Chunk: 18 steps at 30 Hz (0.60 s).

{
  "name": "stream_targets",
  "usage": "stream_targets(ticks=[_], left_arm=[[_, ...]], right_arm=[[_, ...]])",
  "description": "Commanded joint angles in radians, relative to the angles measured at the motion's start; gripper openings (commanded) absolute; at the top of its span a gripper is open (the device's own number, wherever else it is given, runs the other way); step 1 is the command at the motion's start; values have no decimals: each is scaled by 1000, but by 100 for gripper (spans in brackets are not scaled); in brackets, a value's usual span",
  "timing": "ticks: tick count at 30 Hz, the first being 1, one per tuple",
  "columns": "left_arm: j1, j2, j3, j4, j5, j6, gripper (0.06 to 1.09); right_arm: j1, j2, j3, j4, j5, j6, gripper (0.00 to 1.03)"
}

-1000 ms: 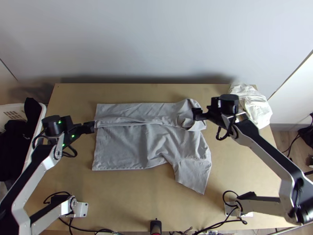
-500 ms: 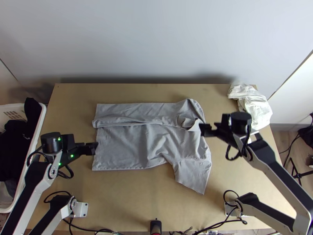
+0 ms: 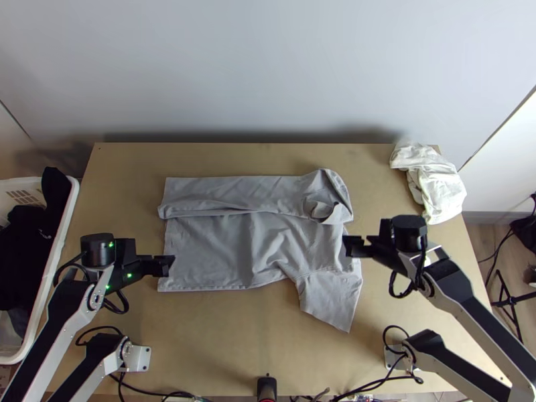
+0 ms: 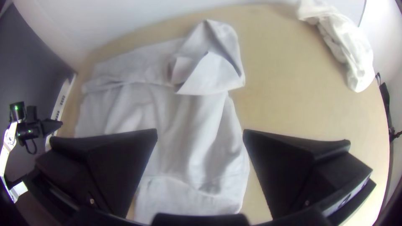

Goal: Fold the t-shirt

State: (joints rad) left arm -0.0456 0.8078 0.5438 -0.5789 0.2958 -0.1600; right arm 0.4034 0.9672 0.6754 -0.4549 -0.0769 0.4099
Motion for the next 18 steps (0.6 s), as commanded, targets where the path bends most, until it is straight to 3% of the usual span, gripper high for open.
stream_targets(ticks=[1,10,18], left_arm=[[-42,85,-5,-30,0,22,103],[-37,139,70,-205,-17,177,103],[-40,197,107,-346,-95,267,103]], right_arm=[[25,-16,-56,-28,2,4,93],[25,-45,-94,-57,0,6,93],[46,-47,-129,-79,0,18,93]])
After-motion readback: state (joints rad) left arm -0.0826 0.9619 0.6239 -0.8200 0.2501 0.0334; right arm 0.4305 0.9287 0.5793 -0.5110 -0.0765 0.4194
